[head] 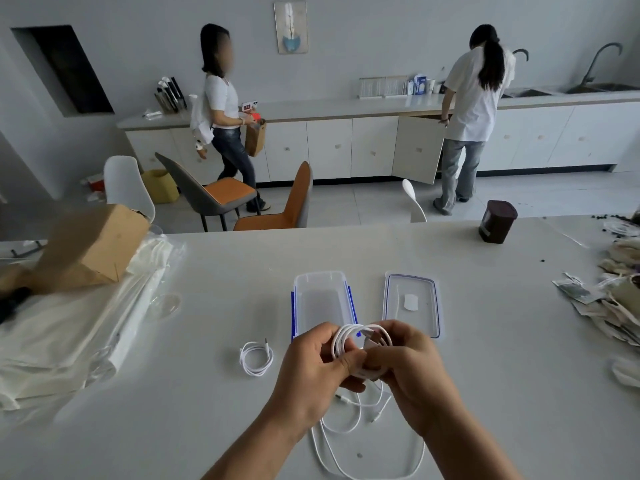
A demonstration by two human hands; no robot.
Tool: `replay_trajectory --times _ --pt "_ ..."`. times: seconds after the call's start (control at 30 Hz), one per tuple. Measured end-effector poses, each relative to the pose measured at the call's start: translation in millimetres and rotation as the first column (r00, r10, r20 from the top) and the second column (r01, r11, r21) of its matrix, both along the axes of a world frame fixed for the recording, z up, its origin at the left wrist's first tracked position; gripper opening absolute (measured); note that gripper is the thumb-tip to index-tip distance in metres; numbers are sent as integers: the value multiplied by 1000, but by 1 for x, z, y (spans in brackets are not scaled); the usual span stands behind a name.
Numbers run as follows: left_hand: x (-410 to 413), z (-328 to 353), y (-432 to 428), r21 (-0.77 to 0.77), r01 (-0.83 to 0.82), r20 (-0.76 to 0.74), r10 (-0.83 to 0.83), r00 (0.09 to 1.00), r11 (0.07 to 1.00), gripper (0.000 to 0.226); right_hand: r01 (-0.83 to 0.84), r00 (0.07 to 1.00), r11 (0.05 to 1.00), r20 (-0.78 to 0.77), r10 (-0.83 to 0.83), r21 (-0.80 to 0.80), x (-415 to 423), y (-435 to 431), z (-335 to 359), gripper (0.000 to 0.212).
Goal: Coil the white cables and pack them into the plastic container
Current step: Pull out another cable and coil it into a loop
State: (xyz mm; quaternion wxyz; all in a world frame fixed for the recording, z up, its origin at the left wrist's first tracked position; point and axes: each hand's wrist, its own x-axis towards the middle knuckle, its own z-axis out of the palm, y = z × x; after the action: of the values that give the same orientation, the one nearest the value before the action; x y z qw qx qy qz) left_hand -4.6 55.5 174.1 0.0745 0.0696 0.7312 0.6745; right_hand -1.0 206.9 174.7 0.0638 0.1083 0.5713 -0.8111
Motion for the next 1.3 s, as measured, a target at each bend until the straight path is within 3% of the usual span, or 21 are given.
replay_trajectory --times 0.1,0.3,0.47,0.57,0.77,0.93,1.03,1.13,1.17,1.2,1.23,1.3 --pt "0 0 1 -56 7 12 -6 1000 998 13 -78 992 984 81 92 -159 -5 5 -4 39" --pt "-3 13 -3 -36 46 82 -43 996 998 14 -251 961 901 25 277 -354 -3 13 -8 39" --pt "-3 17 -2 -31 59 143 -54 988 998 14 -268 961 877 -51 271 -400 3 12 -13 27" --pt "-4 19 -3 -26 57 160 -52 986 998 13 -262 965 880 -73 254 -396 7 17 -11 34" --pt "-7 16 2 -174 -1 141 26 990 985 8 -43 997 994 -74 36 -99 12 13 -5 16" --pt "-9 16 8 -434 -108 -11 114 993 894 9 146 985 964 -121 -122 221 14 3 -6 21" --pt "-10 17 10 -633 -165 -178 65 982 756 2 210 976 900 -143 -167 381 14 -2 -9 22" --pt "-12 14 11 -802 -231 -274 4 962 551 21 280 959 773 -207 -195 569 10 -5 -14 20" --pt "-10 13 11 -816 -237 -281 -3 960 528 27 287 956 736 -226 -185 612 9 -5 -16 20" --pt "-9 14 11 -795 -214 -256 7 967 568 29 282 957 724 -236 -167 629 8 -6 -18 20" --pt "-6 17 10 -720 -174 -199 40 979 672 28 269 959 740 -238 -151 616 7 -5 -17 18" --pt "-7 27 9 -436 -89 35 115 993 896 19 211 972 839 -200 -125 502 3 -1 -13 13"
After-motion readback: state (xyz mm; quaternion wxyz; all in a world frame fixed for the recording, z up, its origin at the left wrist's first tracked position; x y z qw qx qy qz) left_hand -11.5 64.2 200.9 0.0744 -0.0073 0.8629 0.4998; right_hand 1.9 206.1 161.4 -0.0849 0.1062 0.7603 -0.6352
